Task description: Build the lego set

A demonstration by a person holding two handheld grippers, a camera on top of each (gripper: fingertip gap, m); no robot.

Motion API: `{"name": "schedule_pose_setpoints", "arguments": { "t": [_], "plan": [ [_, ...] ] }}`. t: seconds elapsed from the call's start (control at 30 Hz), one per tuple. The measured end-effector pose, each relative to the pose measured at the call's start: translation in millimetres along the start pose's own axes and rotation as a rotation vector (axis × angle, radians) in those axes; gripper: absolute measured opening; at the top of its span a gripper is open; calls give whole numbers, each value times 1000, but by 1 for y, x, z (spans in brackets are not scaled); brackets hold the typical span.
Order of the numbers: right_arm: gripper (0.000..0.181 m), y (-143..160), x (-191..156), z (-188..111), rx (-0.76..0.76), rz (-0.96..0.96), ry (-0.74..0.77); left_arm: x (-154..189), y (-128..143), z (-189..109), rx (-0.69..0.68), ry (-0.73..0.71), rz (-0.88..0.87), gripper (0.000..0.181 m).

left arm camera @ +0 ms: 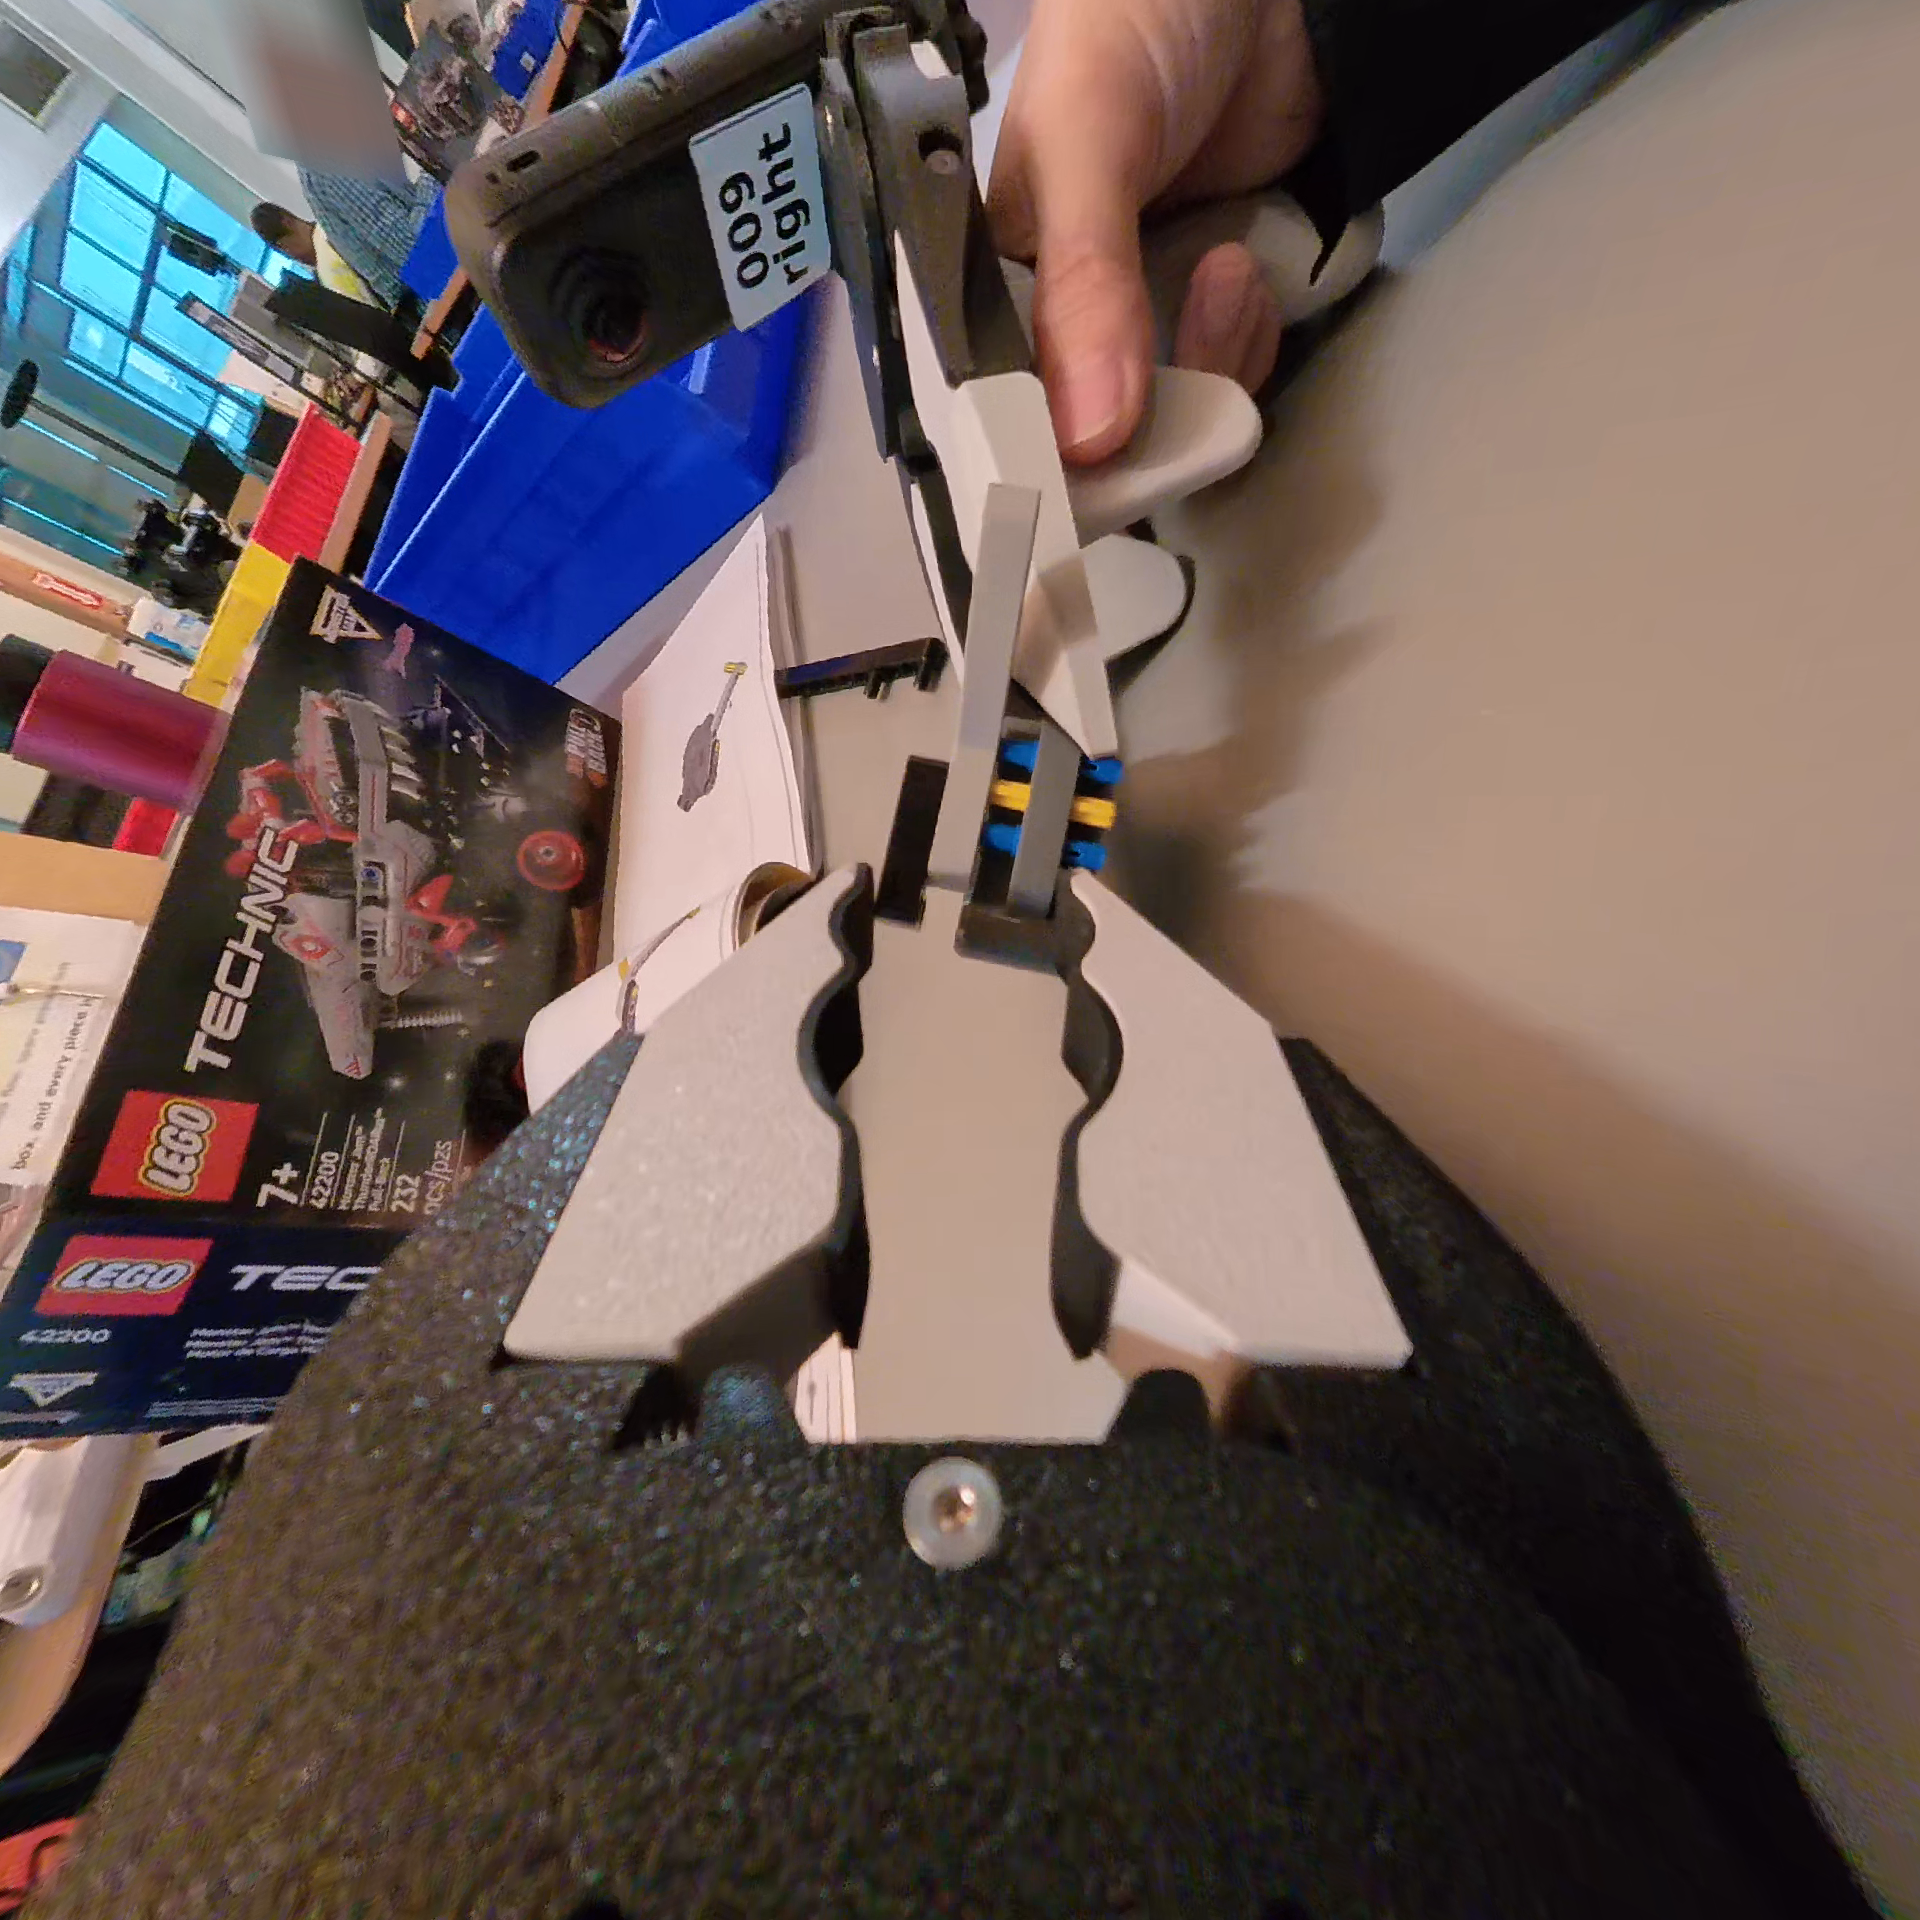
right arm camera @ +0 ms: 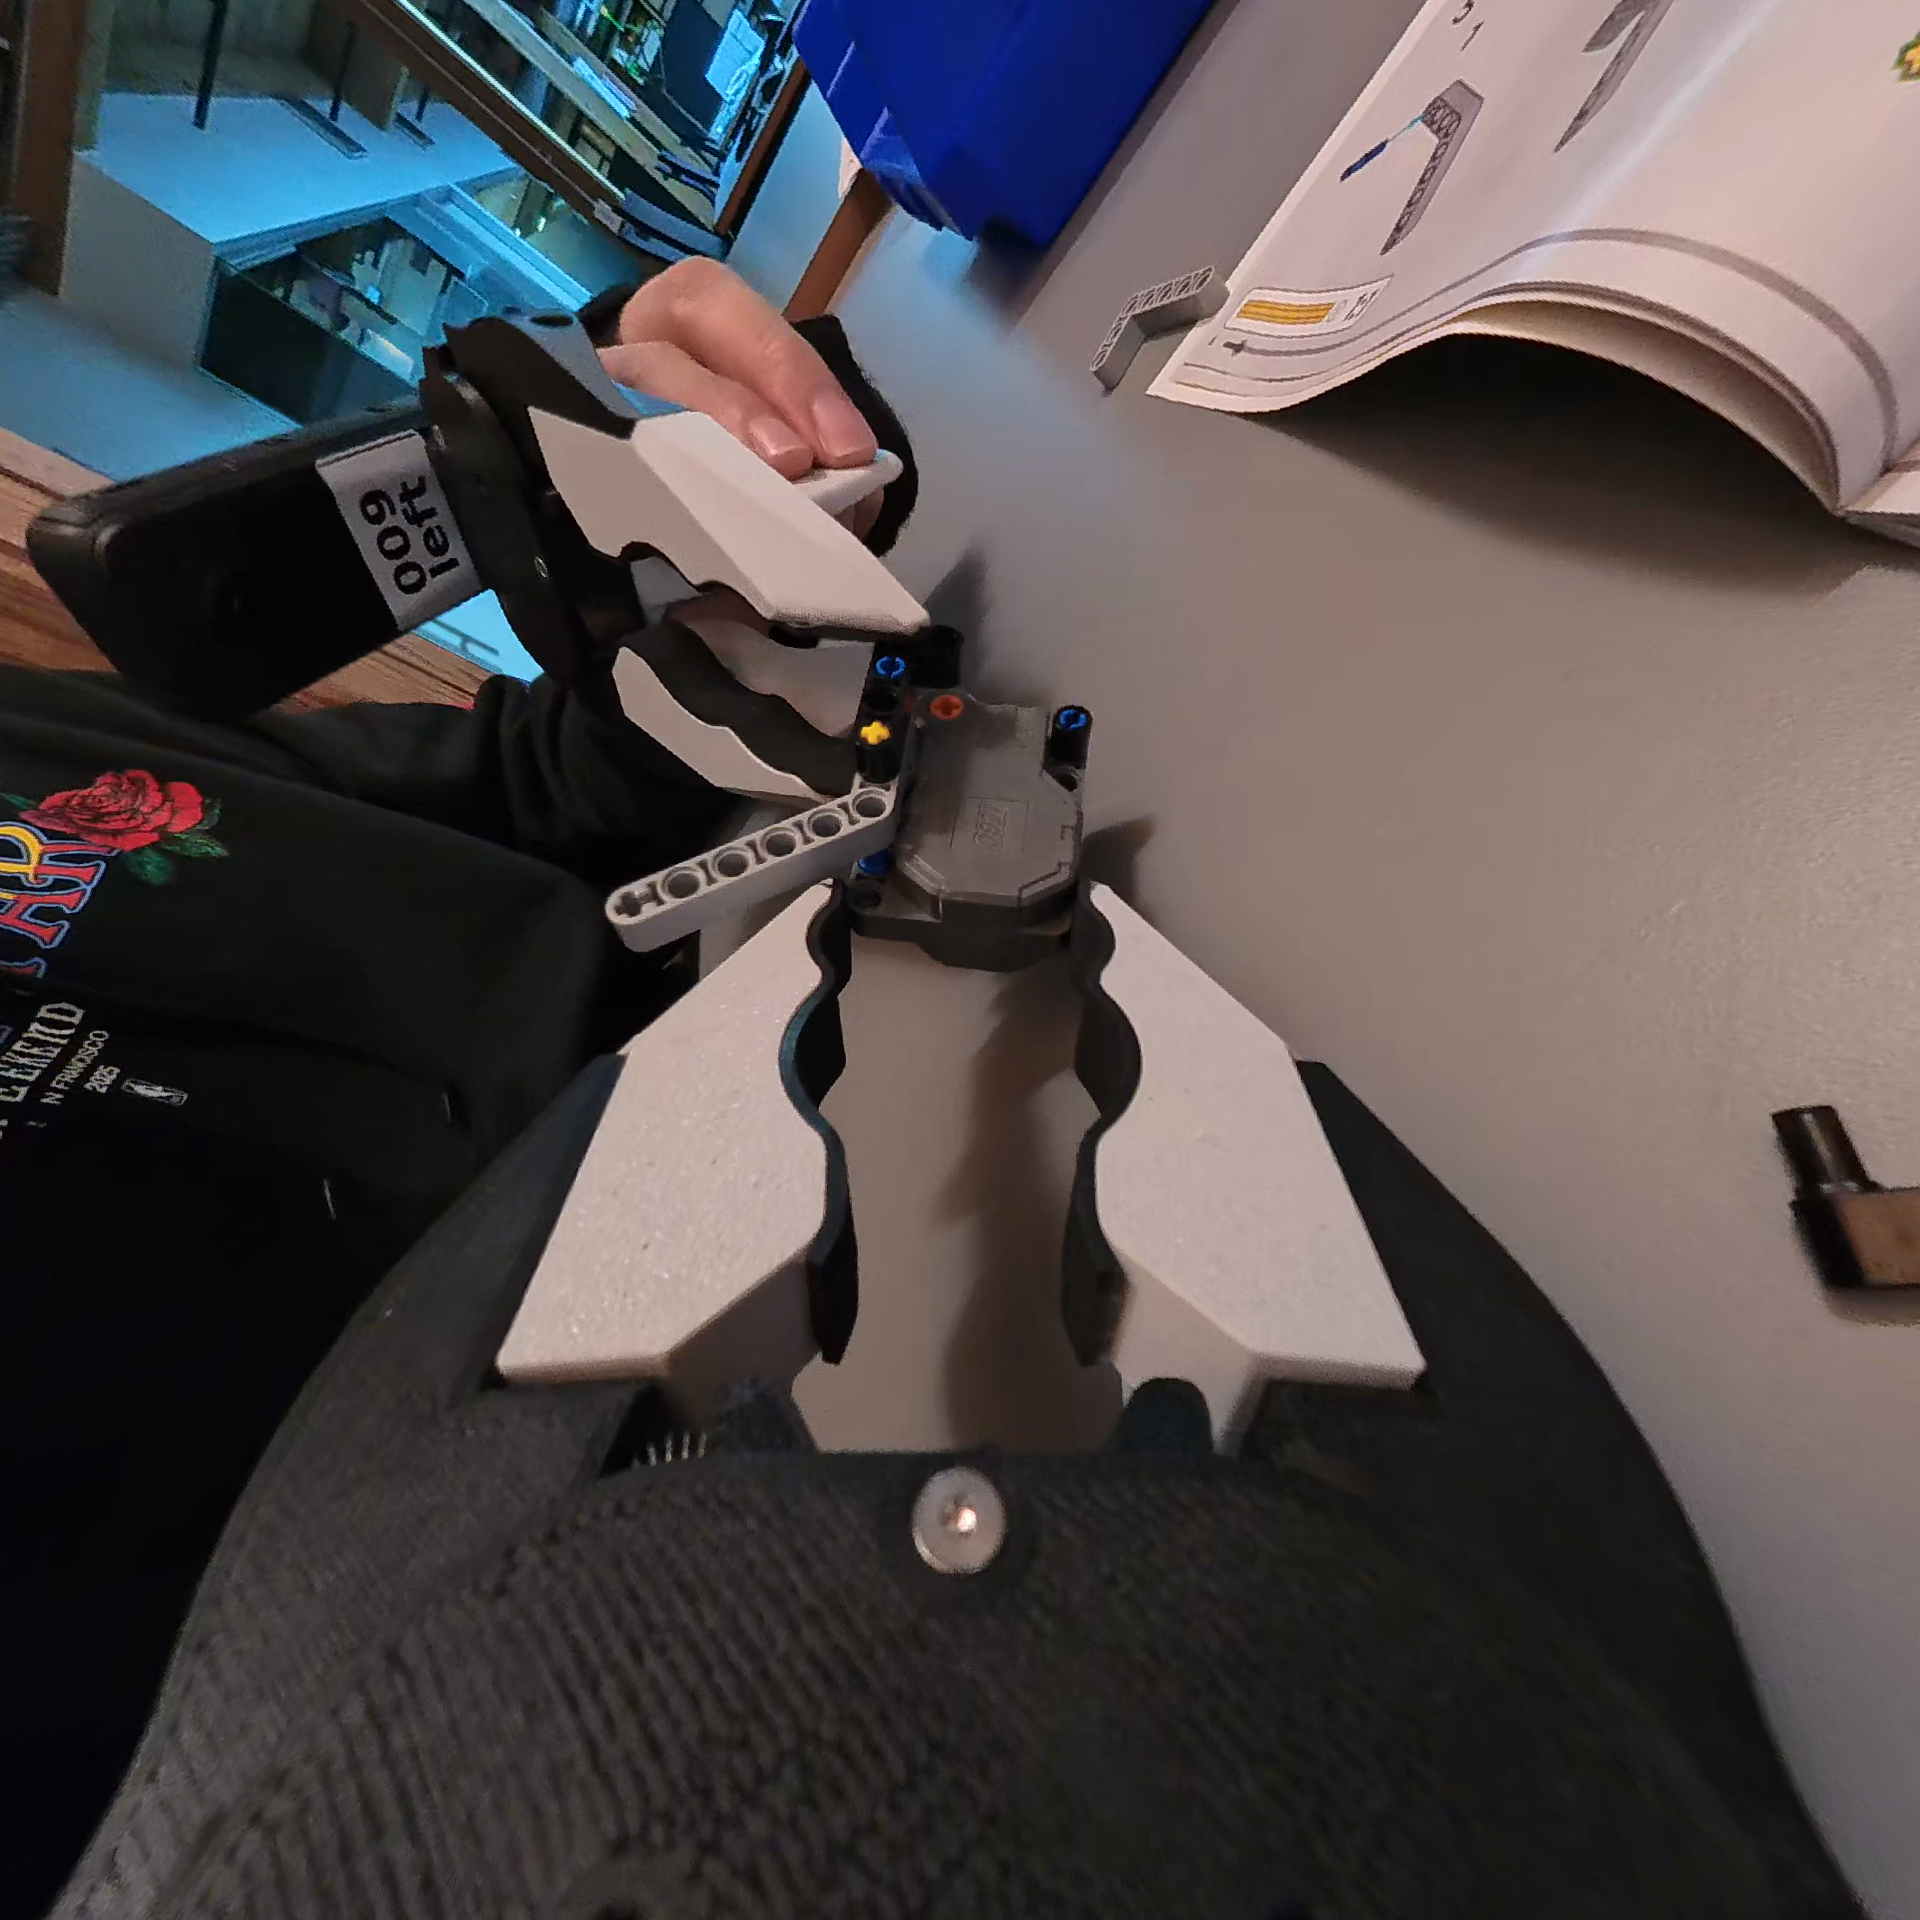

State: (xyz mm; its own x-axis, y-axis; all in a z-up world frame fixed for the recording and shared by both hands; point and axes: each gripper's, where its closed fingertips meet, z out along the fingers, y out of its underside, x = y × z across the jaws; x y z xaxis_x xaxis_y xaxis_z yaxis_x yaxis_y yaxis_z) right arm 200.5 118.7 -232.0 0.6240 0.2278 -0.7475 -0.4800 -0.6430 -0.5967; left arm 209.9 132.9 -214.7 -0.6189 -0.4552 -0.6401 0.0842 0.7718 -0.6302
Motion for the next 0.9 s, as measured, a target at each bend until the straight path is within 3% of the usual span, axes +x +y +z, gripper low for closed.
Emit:
{"name": "schedule_pose_setpoints", "arguments": {
  "t": [0.53,0.9],
  "plan": [
    [40,-1,1,0,8,12,-6,-1,1,0,-120,0,34,30],
    [40,-3,0,1,14,3,-1,-1,4,-1,-104,16,15,29]
  ]
}}
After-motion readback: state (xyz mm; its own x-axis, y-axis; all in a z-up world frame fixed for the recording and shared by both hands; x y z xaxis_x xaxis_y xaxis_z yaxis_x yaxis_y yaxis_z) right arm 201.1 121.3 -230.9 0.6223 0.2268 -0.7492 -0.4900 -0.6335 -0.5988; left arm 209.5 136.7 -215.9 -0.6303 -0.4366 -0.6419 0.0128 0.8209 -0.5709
